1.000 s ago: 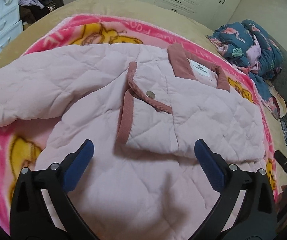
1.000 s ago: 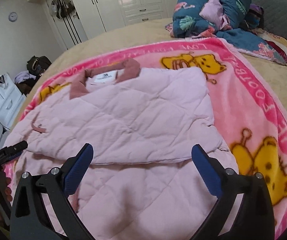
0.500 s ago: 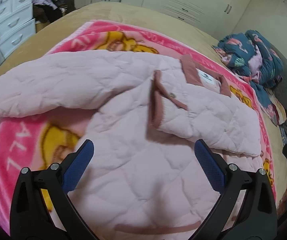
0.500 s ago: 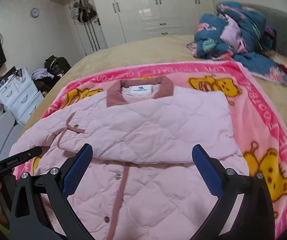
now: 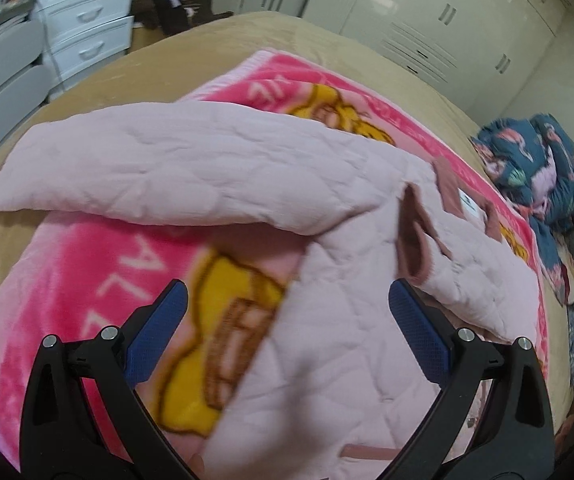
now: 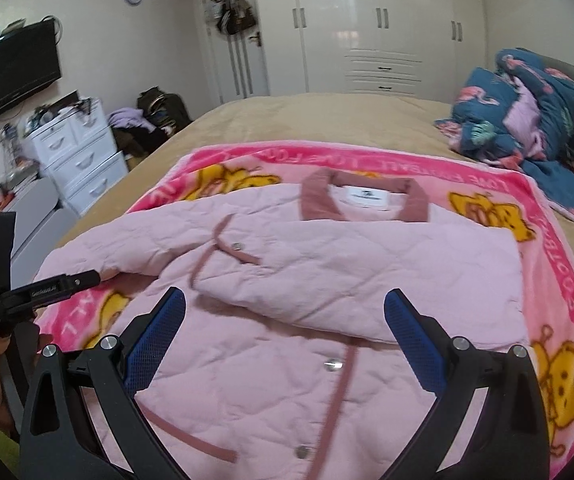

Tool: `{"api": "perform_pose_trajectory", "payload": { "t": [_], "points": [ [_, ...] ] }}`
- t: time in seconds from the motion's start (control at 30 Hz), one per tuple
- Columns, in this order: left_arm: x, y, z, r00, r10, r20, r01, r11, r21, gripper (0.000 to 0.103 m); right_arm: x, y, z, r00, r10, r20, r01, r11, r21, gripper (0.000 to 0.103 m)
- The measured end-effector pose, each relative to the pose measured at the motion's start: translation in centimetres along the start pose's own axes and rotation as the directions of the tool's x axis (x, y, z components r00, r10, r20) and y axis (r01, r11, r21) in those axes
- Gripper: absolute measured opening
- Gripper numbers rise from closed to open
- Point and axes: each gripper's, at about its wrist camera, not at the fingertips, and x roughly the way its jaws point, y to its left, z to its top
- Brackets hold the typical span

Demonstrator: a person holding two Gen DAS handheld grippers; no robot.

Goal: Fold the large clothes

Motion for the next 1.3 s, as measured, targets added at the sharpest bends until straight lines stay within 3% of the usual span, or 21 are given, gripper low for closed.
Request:
{"api": "perform_pose_trajectory", "payload": {
  "t": [0.4, 0.8, 1.13, 1.3],
  "points": [
    [-0.6, 6.5, 0.7, 1.0, 0.026, 0.014, -0.024, 0.991, -0.129, 0.094, 2.2, 7.1, -0.1, 0.995, 0.09, -0.036, -0.093, 0.992, -0.085, 0.099],
    [-0.5, 12.2, 1.5, 0.996, 0.086, 0.034, -0.076, 0.97, -0.23, 0.094, 4.1, 12.9, -1.0, 0.99, 0.12, -0.077, -0.135, 0.964, -0.229, 0.099],
    [0.8, 16.4, 1.8, 0.997, 0.074, 0.022, -0.062, 0.936, -0.346, 0.094, 5.5, 15.6, -1.3, 0.982, 0.151, -0.111, -0.175, 0.951, -0.255, 0.099],
    [1.7, 18.4, 2.2, 0.993, 0.114, 0.043, -0.089, 0.92, -0.381, 0.094, 6.0, 15.7, -1.8, 0.979, 0.16, -0.129, -0.188, 0.951, -0.247, 0.099]
  ]
}}
